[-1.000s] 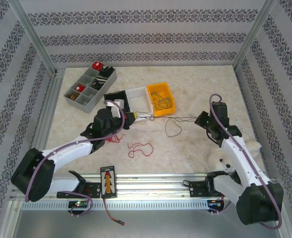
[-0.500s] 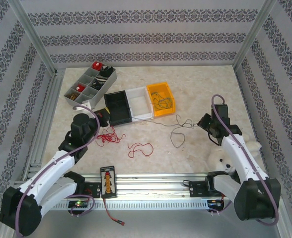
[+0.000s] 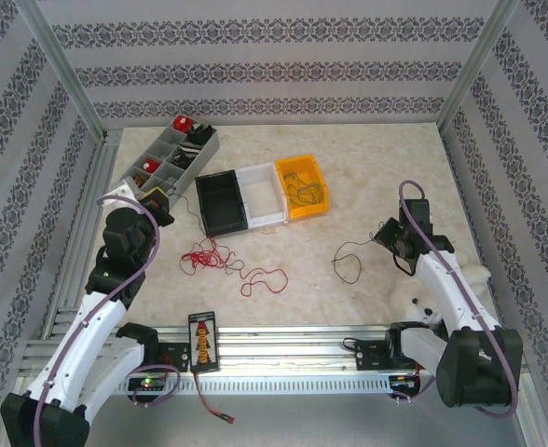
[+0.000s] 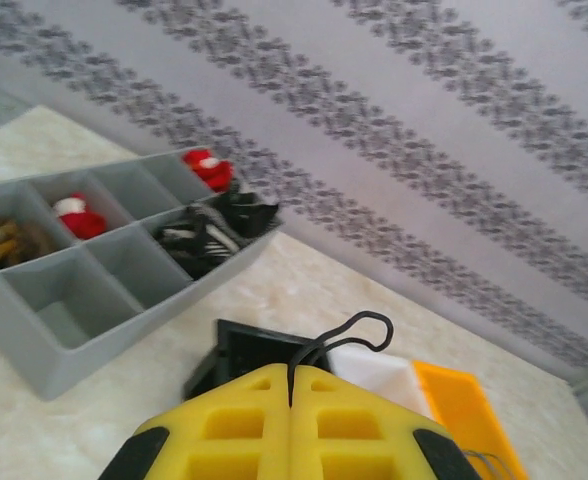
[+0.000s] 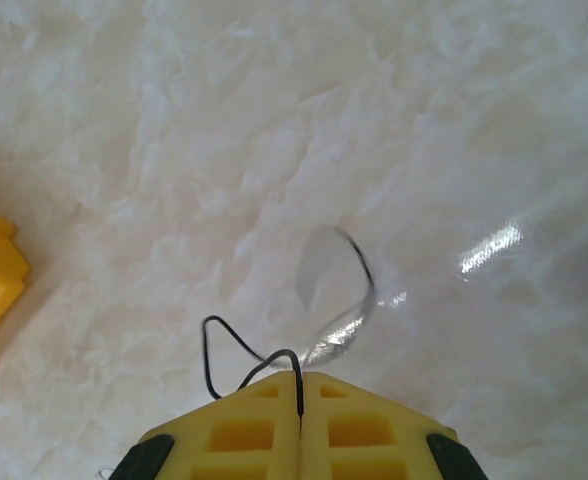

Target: Untangle the cables

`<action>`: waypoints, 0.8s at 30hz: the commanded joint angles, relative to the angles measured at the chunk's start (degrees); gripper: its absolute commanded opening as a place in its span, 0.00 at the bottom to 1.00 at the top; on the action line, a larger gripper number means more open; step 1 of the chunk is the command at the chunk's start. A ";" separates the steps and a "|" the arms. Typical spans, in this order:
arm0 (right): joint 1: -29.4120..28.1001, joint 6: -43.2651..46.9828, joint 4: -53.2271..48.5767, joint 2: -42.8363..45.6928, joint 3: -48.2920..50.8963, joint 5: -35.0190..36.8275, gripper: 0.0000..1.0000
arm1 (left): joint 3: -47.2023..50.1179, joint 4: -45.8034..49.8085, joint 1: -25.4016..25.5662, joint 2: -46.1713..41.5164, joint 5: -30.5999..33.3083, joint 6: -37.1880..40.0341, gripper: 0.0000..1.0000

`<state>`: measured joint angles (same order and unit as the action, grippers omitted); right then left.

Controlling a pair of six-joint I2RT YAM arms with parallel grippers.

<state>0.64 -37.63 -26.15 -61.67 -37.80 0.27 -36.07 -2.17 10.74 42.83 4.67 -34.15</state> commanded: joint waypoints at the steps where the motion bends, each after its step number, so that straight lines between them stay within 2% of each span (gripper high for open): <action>1: 0.19 -0.52 3.50 -0.04 0.80 -4.58 0.02 | -3.20 -2.92 -0.48 2.42 -10.51 1.08 0.00; 9: -0.62 0.10 4.49 0.30 0.80 -5.46 0.02 | -13.04 -13.03 -0.47 10.66 -25.67 -2.51 0.00; 15: -0.64 -0.08 4.88 0.83 1.46 -4.67 0.02 | -19.59 -23.41 -0.44 16.94 -37.40 -9.33 0.00; 20: -0.60 0.27 4.97 0.59 1.33 -4.58 0.02 | -21.91 -31.70 -0.43 20.70 -39.73 -14.17 0.00; 24: -0.64 0.44 5.30 0.12 1.17 -4.32 0.02 | -26.42 -33.91 -0.38 24.24 -39.73 -14.54 0.00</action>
<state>0.49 -37.60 -21.91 -61.67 -36.95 -4.14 -58.50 -28.38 10.76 65.58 -32.62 -46.15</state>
